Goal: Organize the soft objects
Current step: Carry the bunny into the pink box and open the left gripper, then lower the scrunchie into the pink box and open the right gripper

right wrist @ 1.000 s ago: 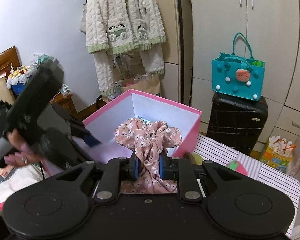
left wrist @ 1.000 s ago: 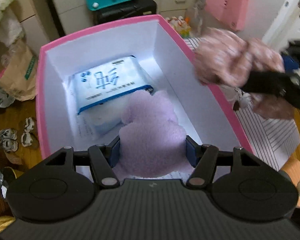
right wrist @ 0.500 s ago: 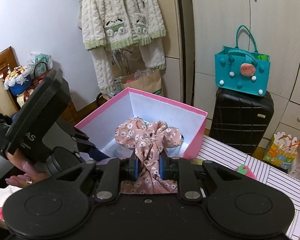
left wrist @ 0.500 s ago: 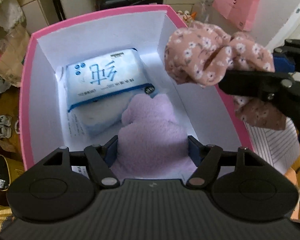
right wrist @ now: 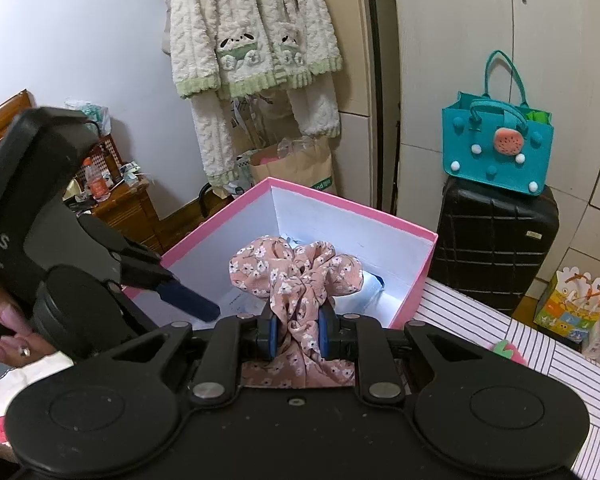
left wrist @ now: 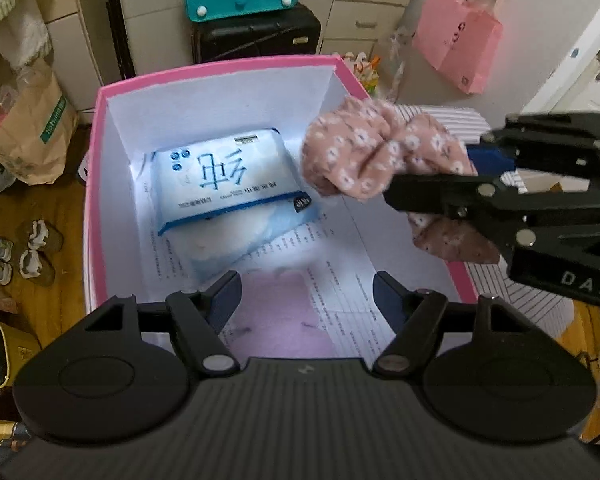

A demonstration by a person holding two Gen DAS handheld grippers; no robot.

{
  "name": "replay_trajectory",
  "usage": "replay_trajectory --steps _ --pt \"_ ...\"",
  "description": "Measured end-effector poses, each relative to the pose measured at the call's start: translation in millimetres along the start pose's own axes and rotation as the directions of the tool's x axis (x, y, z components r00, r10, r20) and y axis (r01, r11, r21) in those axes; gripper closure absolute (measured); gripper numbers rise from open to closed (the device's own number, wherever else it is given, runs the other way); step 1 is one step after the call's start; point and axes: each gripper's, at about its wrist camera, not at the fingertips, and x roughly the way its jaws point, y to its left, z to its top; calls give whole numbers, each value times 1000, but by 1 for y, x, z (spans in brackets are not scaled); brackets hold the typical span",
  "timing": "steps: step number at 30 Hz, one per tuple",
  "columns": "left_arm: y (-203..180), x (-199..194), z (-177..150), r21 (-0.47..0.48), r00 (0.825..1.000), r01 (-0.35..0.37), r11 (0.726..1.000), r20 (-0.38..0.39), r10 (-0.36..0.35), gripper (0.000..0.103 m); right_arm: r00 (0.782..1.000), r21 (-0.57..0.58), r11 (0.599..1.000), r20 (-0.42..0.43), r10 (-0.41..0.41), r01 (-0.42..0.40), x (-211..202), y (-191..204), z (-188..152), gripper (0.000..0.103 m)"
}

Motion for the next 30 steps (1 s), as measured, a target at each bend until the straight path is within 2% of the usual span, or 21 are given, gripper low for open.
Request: replay_trajectory --steps 6,11,16,18,20,23,25,27,30 --pt "16 -38 -11 12 998 -18 1000 62 17 31 999 -48 999 -53 6 -9 8 11 5 80" --pt "29 -65 -19 -7 990 -47 999 136 48 31 992 -121 992 -125 33 -48 42 32 12 79" --pt "37 -64 -26 -34 991 -44 998 126 48 33 974 -208 968 -203 97 -139 79 50 15 75" --pt "41 -64 -27 -44 988 -74 996 134 79 33 961 -174 969 -244 132 -177 90 52 17 75" --pt "49 -66 -27 -69 987 -62 996 141 72 32 948 -100 976 -277 159 -193 99 49 19 75" --pt "54 -70 -28 -92 984 -71 993 157 85 32 943 14 982 -276 184 -187 106 39 19 72" --pt "55 -72 -29 -98 982 -77 992 163 92 32 934 95 969 -259 247 -229 104 31 18 68" --pt "54 -72 -30 -103 981 -82 991 168 99 32 914 182 939 -237 329 -291 99 22 16 59" --pt "52 -71 -30 -112 981 -81 990 165 99 32 902 223 916 -207 379 -333 83 15 10 55"
